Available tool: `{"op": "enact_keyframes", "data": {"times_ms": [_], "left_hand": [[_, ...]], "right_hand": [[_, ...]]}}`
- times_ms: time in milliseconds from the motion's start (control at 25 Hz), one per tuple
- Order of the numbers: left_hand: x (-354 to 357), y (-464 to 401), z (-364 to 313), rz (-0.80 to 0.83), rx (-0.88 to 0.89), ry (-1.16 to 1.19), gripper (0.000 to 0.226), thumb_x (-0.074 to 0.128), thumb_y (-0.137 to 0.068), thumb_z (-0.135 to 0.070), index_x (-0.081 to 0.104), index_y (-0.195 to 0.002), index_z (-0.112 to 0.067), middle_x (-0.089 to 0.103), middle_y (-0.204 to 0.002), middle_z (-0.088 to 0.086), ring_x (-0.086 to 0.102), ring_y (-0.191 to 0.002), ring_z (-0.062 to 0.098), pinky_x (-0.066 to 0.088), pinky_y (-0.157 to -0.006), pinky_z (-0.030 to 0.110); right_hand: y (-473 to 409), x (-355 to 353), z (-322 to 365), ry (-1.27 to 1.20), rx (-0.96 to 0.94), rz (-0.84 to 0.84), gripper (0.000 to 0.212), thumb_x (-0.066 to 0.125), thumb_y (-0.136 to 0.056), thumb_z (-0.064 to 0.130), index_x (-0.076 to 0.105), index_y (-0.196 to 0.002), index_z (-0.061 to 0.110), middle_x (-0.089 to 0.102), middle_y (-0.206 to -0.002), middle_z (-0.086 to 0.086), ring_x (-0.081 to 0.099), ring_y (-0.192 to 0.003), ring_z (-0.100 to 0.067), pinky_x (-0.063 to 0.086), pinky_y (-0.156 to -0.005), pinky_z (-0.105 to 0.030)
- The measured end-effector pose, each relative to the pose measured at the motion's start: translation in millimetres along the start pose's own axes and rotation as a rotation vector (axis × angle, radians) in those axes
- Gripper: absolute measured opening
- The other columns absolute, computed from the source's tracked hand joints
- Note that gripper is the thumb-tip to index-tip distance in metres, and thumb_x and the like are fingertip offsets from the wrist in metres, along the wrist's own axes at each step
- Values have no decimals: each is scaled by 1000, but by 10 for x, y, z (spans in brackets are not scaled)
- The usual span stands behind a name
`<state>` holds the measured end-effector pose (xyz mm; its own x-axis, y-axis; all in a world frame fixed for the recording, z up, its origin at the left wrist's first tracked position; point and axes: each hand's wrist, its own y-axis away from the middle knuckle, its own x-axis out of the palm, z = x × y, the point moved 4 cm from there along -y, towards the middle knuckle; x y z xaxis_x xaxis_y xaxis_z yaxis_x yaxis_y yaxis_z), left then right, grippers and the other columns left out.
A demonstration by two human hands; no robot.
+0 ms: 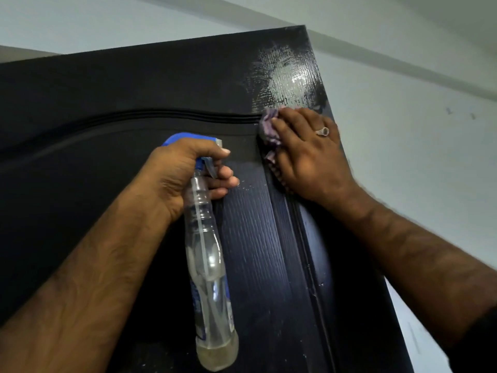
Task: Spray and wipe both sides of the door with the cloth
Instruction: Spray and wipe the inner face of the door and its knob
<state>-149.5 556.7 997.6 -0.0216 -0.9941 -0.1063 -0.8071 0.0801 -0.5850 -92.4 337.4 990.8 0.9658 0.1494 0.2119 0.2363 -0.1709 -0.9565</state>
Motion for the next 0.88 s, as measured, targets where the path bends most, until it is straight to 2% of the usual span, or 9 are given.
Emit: {"op": "enact_keyframes", "data": {"times_ms": [120, 240, 320, 400, 520, 600, 680, 800, 880], "left_hand": [[172, 13, 111, 18, 4, -20, 23, 71, -85, -19, 56, -68, -15, 54, -53, 3, 64, -48, 23, 48, -53, 25], [224, 79, 274, 30, -8, 32, 20, 72, -85, -20, 61, -71, -14, 60, -58, 7, 69, -54, 26, 52, -53, 26], [200, 157, 390, 23, -21, 70, 14, 74, -84, -19, 65, -77, -12, 66, -66, 10, 73, -61, 28, 55, -53, 27], [152, 240, 518, -15, -37, 91, 18, 74, -82, -18, 61, -70, -13, 58, -60, 10, 64, -49, 27, 51, -49, 26], [93, 394, 673, -27, -59, 123, 20, 73, -83, -16, 61, -67, -12, 58, -58, 11, 66, -50, 28, 51, -52, 29], [31, 478, 753, -6, -85, 150, 16, 75, -81, -18, 65, -71, -10, 66, -66, 13, 70, -55, 27, 52, -50, 28], [-94, 507, 790, -18, -103, 158, 16, 77, -75, -22, 66, -72, -10, 68, -69, 14, 66, -49, 23, 49, -46, 26], [-252, 511, 773, -69, -61, 154, 17, 75, -71, -23, 64, -69, -10, 65, -66, 15, 50, -40, 17, 41, -44, 23], [-319, 514, 778, -112, -28, 164, 15, 75, -69, -21, 65, -65, -10, 62, -65, 16, 44, -37, 16, 38, -45, 24]], "right_hand": [[-207, 75, -291, -29, 130, 1, 63, 42, -105, 45, 52, -156, 8, 46, -166, -16, 37, -156, -39, 30, -126, -54], [-322, 178, -273, -35, 164, 39, 65, 37, -107, 44, 45, -162, 8, 35, -172, -16, 27, -161, -39, 23, -130, -55], [-133, 159, -194, -61, 56, 41, 63, 40, -109, 42, 43, -163, 10, 33, -174, -14, 26, -162, -38, 23, -130, -56], [251, 43, -60, -100, -37, 47, 60, 45, -110, 39, 43, -163, 10, 31, -174, -13, 25, -163, -36, 25, -129, -58], [967, -165, 196, -159, -34, 131, 63, 48, -110, 36, 39, -165, 8, 25, -176, -14, 16, -165, -35, 25, -128, -62], [1339, -267, 314, -153, -185, 225, 64, 47, -109, 37, 37, -166, 10, 23, -177, -14, 15, -166, -35, 24, -129, -62], [1292, -284, 252, -152, -321, 244, 62, 46, -109, 38, 39, -165, 13, 26, -176, -12, 17, -165, -34, 25, -129, -61], [580, -82, 199, -123, -121, 145, 62, 43, -110, 43, 43, -164, 13, 29, -175, -11, 22, -164, -34, 25, -127, -60], [178, 67, 439, -104, 8, 113, 63, 40, -110, 46, 41, -165, 14, 30, -175, -11, 24, -163, -35, 23, -128, -58]]}}
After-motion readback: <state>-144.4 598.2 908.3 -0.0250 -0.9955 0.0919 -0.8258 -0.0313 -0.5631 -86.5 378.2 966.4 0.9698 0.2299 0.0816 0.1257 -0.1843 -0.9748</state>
